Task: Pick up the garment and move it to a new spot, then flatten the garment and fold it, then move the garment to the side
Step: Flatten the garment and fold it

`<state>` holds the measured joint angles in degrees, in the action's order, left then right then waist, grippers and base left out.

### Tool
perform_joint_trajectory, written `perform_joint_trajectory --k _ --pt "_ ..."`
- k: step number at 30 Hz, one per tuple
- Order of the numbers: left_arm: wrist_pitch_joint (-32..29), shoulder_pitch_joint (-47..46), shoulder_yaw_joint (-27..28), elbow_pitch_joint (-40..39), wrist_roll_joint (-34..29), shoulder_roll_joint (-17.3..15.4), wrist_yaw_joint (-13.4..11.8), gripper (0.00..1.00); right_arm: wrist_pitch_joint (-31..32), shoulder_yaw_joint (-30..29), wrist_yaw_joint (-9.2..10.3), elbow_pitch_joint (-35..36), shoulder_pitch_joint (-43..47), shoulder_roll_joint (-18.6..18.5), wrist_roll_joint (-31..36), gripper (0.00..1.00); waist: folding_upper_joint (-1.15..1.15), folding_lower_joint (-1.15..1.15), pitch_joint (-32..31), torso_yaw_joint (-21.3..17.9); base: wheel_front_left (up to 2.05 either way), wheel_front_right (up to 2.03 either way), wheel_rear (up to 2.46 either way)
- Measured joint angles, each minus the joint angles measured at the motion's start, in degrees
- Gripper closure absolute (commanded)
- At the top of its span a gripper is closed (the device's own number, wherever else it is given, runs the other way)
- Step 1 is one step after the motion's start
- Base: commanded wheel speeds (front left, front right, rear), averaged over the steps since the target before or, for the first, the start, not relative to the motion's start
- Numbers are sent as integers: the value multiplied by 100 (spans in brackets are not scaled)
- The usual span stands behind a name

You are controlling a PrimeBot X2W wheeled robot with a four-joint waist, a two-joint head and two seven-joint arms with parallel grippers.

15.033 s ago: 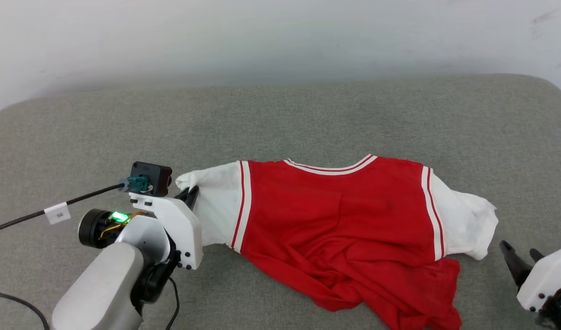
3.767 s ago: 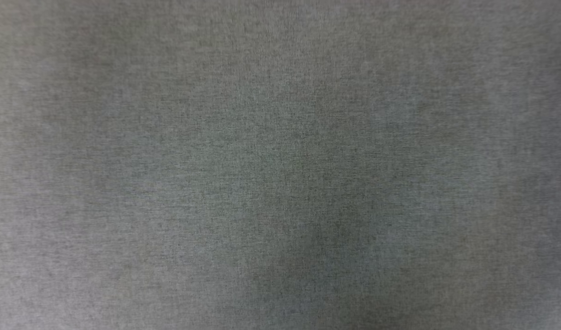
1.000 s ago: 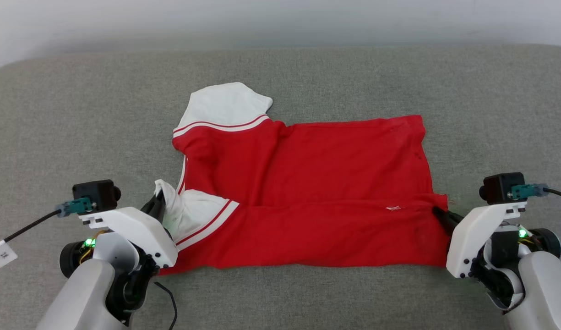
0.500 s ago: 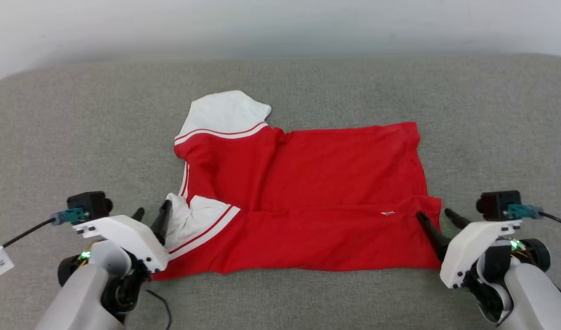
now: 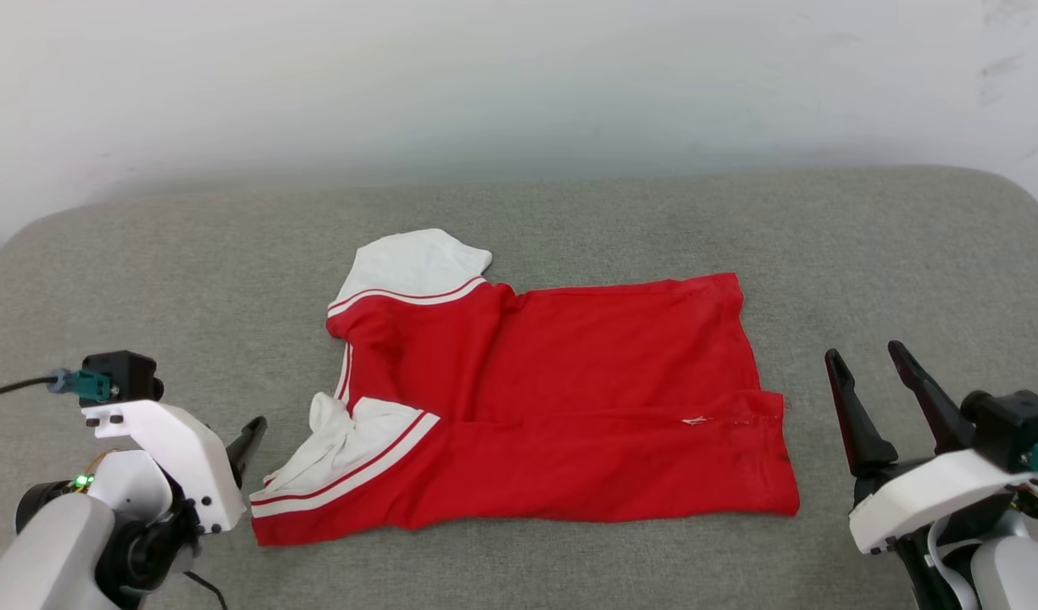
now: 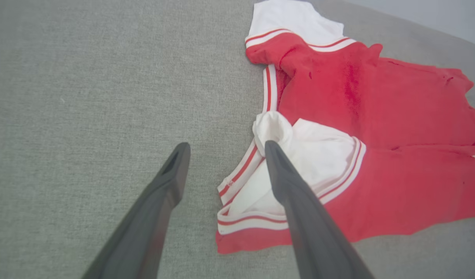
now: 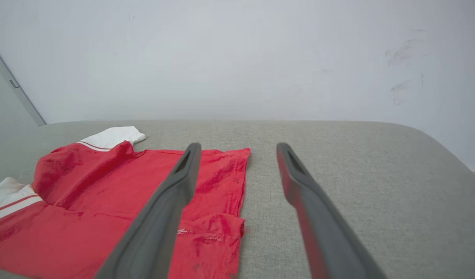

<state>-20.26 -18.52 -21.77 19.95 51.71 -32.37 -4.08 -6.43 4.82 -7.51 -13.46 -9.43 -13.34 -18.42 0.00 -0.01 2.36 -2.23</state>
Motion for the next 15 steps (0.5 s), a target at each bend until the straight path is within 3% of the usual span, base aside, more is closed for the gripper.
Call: perform_joint_trajectory --k 8,15 --pt "-1450 196 -189 -369 313 -499 -229 0 211 -287 0 871 446 409 253 0 0 0 272 -173 0 0 0" --pt "-1868 259 -255 -296 568 -452 -246 0 342 -309 0 1010 504 553 233 0 0 0 599 -366 0 0 0"
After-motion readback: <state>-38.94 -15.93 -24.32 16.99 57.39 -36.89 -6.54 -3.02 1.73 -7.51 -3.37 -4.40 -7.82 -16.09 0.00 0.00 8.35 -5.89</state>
